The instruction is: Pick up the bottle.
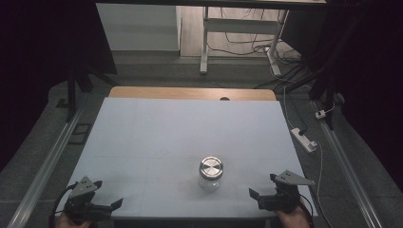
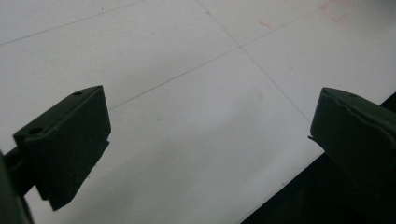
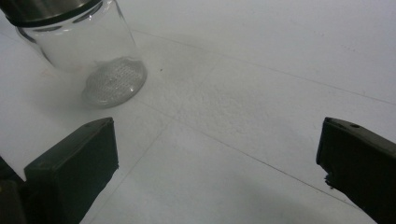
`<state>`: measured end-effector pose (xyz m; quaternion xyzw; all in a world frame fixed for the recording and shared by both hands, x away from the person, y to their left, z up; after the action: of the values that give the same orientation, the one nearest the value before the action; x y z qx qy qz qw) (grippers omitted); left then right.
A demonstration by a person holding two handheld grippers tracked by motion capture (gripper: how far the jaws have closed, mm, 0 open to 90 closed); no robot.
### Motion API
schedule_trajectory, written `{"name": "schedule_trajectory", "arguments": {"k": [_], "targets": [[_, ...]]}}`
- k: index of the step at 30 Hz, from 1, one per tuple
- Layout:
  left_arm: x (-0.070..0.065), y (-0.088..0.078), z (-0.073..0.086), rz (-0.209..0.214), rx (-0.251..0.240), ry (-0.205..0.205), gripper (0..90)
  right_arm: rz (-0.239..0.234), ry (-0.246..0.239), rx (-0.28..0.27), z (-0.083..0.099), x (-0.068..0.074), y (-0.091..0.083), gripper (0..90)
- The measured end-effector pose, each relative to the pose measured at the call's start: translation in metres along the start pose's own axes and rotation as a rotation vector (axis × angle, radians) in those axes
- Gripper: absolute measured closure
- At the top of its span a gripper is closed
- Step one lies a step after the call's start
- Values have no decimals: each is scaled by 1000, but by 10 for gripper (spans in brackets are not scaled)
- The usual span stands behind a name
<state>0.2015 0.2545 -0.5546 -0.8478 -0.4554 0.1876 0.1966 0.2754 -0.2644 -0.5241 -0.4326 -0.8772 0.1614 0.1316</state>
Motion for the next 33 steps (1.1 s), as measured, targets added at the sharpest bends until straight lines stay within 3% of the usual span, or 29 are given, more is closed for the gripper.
{"name": "schedule_trajectory", "arguments": {"k": [15, 23, 33], "targets": [[-1, 2, 0, 10, 17, -4, 0, -39, -40, 35, 1, 5, 3, 0], [0, 2, 1, 8, 22, -12, 0, -30, -36, 30, 1, 5, 2, 0], [0, 3, 1, 11, 26, -11, 0, -63, -52, 27, -2, 9, 2, 0]]}}
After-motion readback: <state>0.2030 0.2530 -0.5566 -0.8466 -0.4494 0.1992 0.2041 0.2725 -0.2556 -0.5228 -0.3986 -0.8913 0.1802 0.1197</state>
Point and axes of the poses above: each handheld gripper's, and its own axes: y roughly forward along the jaws, z roughly out of its underside, x roughly to its left, the point moved 5 cm from there along y, roughly forward along the jaws, and after that the axes turned 13 degrees about -x, right-handed, at the moved point
